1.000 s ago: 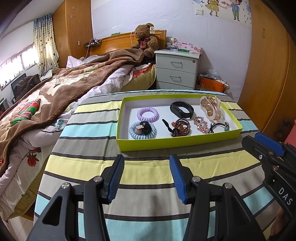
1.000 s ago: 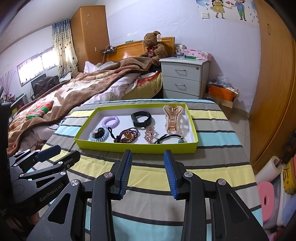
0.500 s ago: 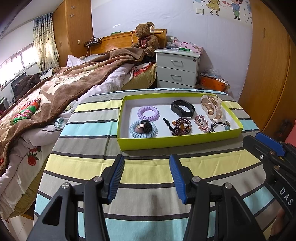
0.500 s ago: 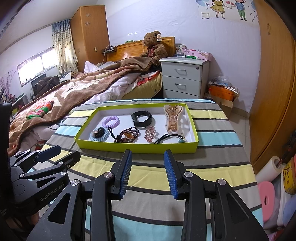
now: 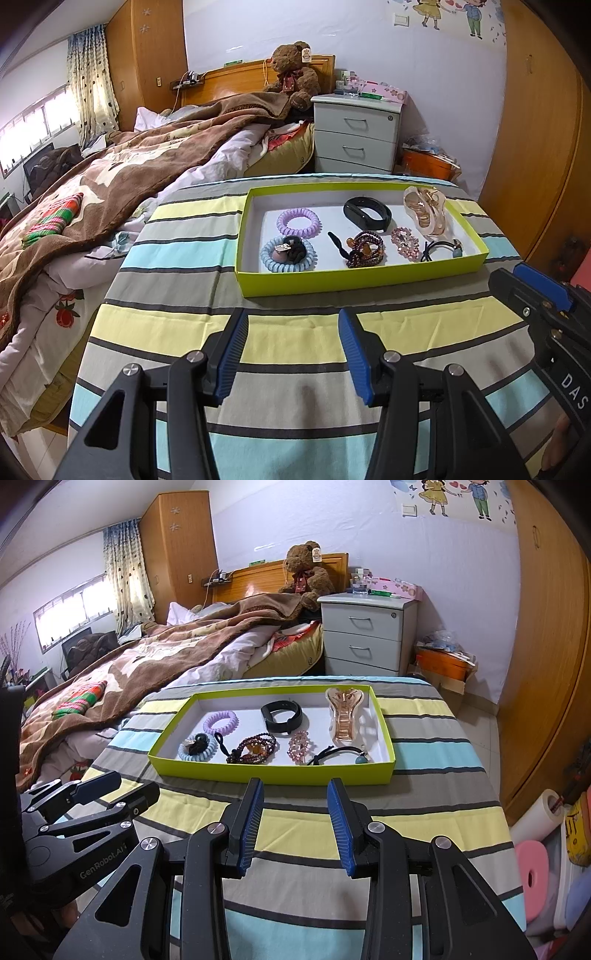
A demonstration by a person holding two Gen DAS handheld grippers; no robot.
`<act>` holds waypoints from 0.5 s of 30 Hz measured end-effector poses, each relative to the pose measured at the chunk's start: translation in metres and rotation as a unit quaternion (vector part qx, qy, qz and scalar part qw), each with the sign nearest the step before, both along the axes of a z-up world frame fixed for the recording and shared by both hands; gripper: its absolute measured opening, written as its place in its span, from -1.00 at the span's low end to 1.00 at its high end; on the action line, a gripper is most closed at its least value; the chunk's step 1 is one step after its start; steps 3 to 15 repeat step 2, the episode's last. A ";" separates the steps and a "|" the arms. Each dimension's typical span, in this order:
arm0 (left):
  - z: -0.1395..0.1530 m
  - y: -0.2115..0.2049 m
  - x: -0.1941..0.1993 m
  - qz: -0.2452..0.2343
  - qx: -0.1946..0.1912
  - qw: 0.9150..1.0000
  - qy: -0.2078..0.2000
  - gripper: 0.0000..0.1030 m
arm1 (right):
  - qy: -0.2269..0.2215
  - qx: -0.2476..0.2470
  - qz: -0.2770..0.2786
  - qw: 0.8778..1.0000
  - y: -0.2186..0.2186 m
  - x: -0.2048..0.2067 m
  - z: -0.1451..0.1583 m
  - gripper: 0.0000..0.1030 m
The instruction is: Organize jewelry
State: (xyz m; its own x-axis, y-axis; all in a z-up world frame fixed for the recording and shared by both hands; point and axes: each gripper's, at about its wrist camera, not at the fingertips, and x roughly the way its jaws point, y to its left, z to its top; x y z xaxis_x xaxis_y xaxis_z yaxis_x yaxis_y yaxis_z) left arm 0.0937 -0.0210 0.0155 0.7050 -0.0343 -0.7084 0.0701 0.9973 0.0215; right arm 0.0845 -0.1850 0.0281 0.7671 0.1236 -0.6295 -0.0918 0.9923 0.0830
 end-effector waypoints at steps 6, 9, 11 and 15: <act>0.000 0.000 0.000 -0.001 -0.003 1.000 0.001 0.03 | 0.000 -0.001 0.000 1.000 0.000 0.000 0.000 -0.29; 0.000 0.000 0.000 -0.001 -0.003 1.000 0.001 0.03 | 0.000 -0.001 0.000 1.000 0.000 0.000 0.000 -0.29; 0.000 0.000 0.000 -0.001 -0.003 1.000 0.001 0.03 | 0.000 -0.001 0.000 1.000 0.000 0.000 0.000 -0.29; 0.000 0.000 0.000 -0.001 -0.003 1.000 0.001 0.03 | 0.000 -0.001 0.000 1.000 0.000 0.000 0.000 -0.29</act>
